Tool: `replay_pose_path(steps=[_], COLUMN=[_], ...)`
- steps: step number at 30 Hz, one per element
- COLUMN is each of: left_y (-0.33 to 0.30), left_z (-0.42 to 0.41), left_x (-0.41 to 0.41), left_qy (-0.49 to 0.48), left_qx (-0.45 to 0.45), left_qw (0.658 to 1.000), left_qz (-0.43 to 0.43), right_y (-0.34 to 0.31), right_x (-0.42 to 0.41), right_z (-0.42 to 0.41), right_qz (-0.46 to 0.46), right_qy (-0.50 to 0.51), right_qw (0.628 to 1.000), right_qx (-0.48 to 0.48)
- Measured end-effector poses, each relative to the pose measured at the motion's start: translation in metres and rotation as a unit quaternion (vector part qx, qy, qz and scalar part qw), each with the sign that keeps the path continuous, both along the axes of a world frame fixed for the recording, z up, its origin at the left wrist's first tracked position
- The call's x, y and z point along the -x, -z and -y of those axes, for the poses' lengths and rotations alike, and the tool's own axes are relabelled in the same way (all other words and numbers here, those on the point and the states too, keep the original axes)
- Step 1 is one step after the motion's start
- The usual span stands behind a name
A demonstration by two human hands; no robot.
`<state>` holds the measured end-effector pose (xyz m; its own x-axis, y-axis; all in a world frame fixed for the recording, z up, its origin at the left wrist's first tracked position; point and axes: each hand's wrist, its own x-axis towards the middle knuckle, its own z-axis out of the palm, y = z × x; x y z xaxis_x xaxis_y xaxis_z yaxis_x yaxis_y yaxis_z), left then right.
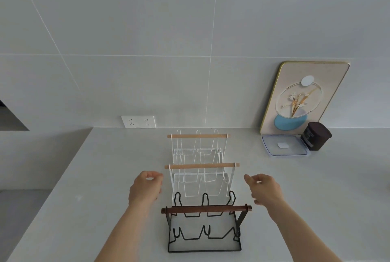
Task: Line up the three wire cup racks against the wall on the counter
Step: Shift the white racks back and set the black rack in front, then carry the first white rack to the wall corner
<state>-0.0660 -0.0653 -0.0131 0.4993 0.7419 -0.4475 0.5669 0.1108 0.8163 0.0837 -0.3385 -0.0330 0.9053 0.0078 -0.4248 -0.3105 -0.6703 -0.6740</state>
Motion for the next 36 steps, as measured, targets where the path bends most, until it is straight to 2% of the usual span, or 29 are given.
replay_pose_path(steps=[6, 11, 18, 27, 30, 36], left_y=[-0.021, -0.024, -0.015, 0.012, 0.025, 0.039], left_z=[-0.022, -0.056, -0.087, -0.093, -0.090, -0.080], left_x=[-0.028, -0.062, -0.106, -0.148, -0.161, -0.177], left_qy=[-0.007, 0.027, 0.080, 0.118, 0.109, 0.083], left_qx=[-0.047, -0.076, -0.061, -0.006, 0.011, -0.065], left_qw=[0.999, 0.997, 0.995, 0.992, 0.992, 0.991], left_qz=[0.005, -0.007, -0.017, -0.048, -0.060, -0.077], right_y=[-0.014, -0.017, -0.021, -0.007, 0.003, 0.026], right_x=[-0.039, -0.069, -0.089, -0.117, -0.130, -0.152], right_z=[-0.015, -0.044, -0.083, -0.105, -0.107, -0.114], right_qz=[0.029, 0.043, 0.058, 0.018, -0.020, -0.040], right_qy=[0.013, 0.021, 0.051, 0.037, 0.021, 0.044], right_qw=[0.999, 0.998, 0.996, 0.996, 0.995, 0.986], right_qx=[-0.012, -0.036, -0.051, -0.073, -0.101, -0.156])
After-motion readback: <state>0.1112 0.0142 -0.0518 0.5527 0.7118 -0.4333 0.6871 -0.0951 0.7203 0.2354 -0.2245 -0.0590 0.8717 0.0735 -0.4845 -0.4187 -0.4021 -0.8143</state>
